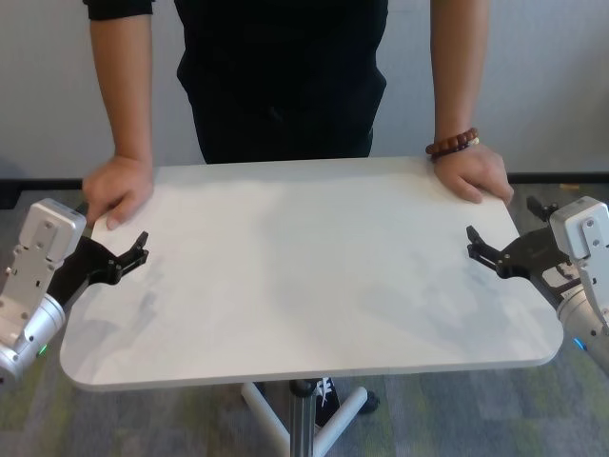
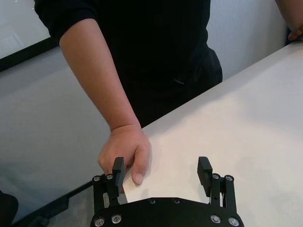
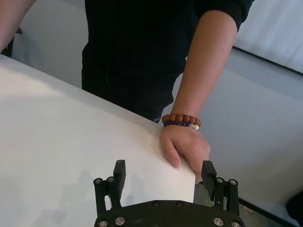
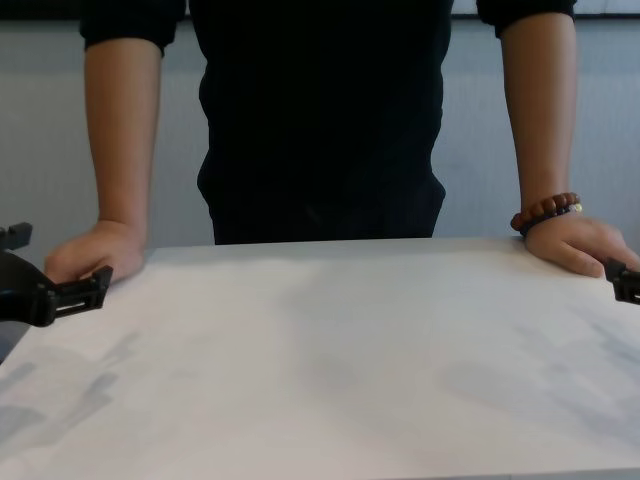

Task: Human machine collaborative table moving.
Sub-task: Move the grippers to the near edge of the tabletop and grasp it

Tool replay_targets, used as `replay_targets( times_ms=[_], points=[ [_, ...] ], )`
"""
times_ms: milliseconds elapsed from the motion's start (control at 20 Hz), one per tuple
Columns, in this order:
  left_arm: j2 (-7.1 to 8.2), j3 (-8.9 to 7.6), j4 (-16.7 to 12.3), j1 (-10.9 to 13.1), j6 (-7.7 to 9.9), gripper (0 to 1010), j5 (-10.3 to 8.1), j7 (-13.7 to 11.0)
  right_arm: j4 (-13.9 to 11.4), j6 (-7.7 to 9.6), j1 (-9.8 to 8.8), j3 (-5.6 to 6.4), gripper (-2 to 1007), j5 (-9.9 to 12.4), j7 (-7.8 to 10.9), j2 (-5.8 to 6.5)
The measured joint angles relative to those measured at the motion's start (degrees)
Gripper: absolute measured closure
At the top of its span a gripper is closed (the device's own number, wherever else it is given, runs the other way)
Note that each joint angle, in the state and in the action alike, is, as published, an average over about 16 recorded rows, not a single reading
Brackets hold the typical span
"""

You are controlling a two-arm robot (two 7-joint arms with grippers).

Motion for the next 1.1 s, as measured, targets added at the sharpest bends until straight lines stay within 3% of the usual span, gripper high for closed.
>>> replay_targets(
  times_ms=[1100],
  points=[
    [0.07,0.00,-0.14,0.06,-0.07,10,0.10,-0.06,-0.17,0.10,-0.03,-0.10,0,-0.40,-0.08,0.04]
  ],
)
